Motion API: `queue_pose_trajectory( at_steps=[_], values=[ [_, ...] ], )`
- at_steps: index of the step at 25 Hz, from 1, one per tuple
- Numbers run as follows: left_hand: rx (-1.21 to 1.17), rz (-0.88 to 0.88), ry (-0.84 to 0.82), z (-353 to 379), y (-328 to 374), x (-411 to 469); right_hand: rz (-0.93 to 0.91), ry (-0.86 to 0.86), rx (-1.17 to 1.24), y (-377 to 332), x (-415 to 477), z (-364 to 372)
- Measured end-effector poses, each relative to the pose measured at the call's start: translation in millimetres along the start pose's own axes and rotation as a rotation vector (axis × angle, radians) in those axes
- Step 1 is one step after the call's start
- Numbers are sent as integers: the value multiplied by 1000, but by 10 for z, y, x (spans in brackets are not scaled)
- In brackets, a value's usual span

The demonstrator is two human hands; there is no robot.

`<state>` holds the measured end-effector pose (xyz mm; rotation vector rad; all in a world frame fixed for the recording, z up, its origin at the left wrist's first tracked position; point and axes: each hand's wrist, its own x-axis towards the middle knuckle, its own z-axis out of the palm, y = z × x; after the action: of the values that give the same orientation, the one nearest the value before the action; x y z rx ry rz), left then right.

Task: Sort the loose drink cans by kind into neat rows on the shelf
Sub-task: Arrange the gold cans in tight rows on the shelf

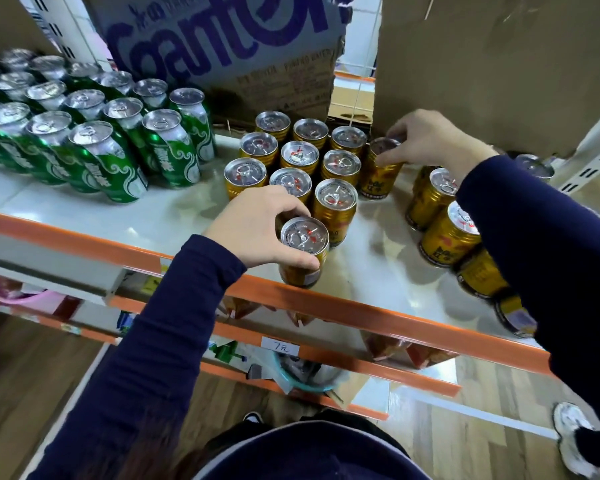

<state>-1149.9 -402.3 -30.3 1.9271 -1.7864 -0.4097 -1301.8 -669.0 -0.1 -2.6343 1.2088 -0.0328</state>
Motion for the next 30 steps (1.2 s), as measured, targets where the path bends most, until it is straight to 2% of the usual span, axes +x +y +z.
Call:
queue_pose_trajectory(
  at_steps=[2, 5, 10, 13, 15, 19, 23, 27, 30],
  values=[
    [50, 8, 12, 6, 52, 27, -10, 35, 2, -7, -123, -1],
    [181, 1, -36, -22, 161, 82, -56, 197, 39, 64, -452, 3],
    [192, 91, -288, -161, 209, 186, -40, 383, 11, 349, -1012, 51],
    [281, 181, -348, -223, 330, 289, -20, 447, -33, 481, -1193, 115],
    [238, 234, -355, -335, 502, 433, 7, 452, -11, 561, -1265, 188],
    [71, 278, -225, -437, 802, 956, 32, 425, 10, 647, -1310, 323],
    [257, 253, -133, -234, 886, 1541, 36, 469, 17, 681, -1328, 368],
    [395, 191, -256, -51, 762, 1806, 50, 464, 18, 667, -1339, 377],
    [403, 199, -317, 81, 665, 1846, 50, 479, 14, 667, -1357, 361]
  ],
)
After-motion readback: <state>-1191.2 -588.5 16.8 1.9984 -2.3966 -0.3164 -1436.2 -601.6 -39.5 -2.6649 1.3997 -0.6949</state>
